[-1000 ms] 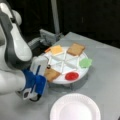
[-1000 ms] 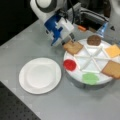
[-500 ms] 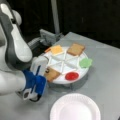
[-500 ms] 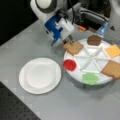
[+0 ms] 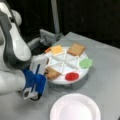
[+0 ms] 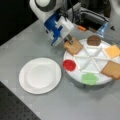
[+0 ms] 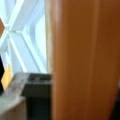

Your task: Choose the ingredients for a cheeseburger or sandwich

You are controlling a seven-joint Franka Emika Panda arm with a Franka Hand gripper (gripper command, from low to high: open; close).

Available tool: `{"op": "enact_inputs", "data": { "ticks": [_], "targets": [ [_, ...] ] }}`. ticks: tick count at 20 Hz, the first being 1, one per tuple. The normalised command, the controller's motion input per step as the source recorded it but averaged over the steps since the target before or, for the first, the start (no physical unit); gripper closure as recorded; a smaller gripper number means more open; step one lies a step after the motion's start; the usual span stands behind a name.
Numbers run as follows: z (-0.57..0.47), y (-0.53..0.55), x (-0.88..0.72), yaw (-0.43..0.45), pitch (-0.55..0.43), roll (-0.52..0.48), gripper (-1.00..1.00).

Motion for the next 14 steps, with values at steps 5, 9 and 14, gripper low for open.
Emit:
{"op": "enact_inputs", "data": {
  "ticks": [5, 9, 14],
  "targets": [
    [0.0, -0.34, 0.19, 0.08, 0.01, 0.183, 1.0],
    [0.2, -0.3, 0.21, 0.094, 0.088, 0.177, 1.0],
    [0.29, -0.22, 0.31, 0.128, 0.148, 0.141, 1.0]
  ]
}}
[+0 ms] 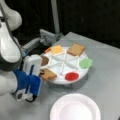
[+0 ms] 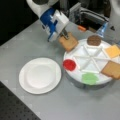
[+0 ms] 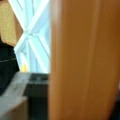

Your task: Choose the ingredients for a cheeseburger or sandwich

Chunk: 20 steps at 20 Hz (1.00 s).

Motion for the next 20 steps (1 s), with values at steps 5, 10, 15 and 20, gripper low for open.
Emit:
{"op": "enact_inputs", "data": {
  "ticks": [5, 10, 15, 20],
  "targets": [
    [0.27, -0.26, 0.49, 0.159, 0.163, 0.06, 1.0],
    [0.2, -0.34, 0.62, 0.149, 0.141, 0.026, 1.0],
    [0.0, -0.41, 0.65, 0.232, 0.107, 0.042, 1.0],
    [-0.08, -0.47, 0.77, 0.379, 0.077, 0.053, 1.0]
  ]
}}
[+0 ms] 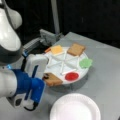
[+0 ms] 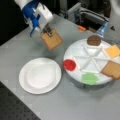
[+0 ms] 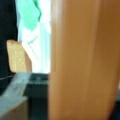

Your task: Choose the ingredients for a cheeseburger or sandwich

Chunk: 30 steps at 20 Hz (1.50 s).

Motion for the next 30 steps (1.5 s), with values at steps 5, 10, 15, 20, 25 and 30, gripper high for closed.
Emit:
{"op": "enact_inputs", "data": {
  "ticks": [5, 10, 15, 20, 25, 30],
  "targets": [
    [-0.12, -0.34, 1.0, 0.443, 0.017, -0.038, 1.0],
    [-0.16, -0.24, 0.97, 0.416, 0.041, 0.019, 1.0],
    [-0.1, -0.27, 0.74, 0.353, 0.067, 0.083, 1.0],
    [-0.14, -0.32, 0.53, 0.364, 0.109, 0.112, 1.0],
    [-0.29, -0.31, 0.41, 0.368, 0.117, 0.131, 1.0],
    [-0.21, -0.22, 0.32, 0.348, 0.126, 0.156, 1.0]
  ]
}}
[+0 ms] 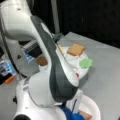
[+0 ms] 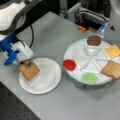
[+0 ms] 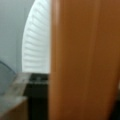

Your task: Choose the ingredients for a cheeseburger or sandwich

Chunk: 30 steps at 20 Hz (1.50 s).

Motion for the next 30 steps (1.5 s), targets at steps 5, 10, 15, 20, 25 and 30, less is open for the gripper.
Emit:
{"op": "enact_inputs", "data": {
  "ticks": [5, 10, 15, 20, 25, 30],
  "targets": [
    [-0.05, -0.12, 0.19, 0.297, 0.114, 0.154, 1.0],
    [-0.04, -0.09, 0.04, 0.253, 0.081, 0.138, 1.0],
    [-0.09, 0.02, -0.03, 0.208, 0.038, 0.062, 1.0],
    [-0.08, 0.05, 0.02, 0.178, -0.006, 0.015, 1.0],
    [-0.04, 0.06, 0.03, 0.145, -0.027, -0.013, 1.0],
    [-0.08, 0.07, 0.03, 0.127, -0.047, -0.097, 1.0]
  ]
}}
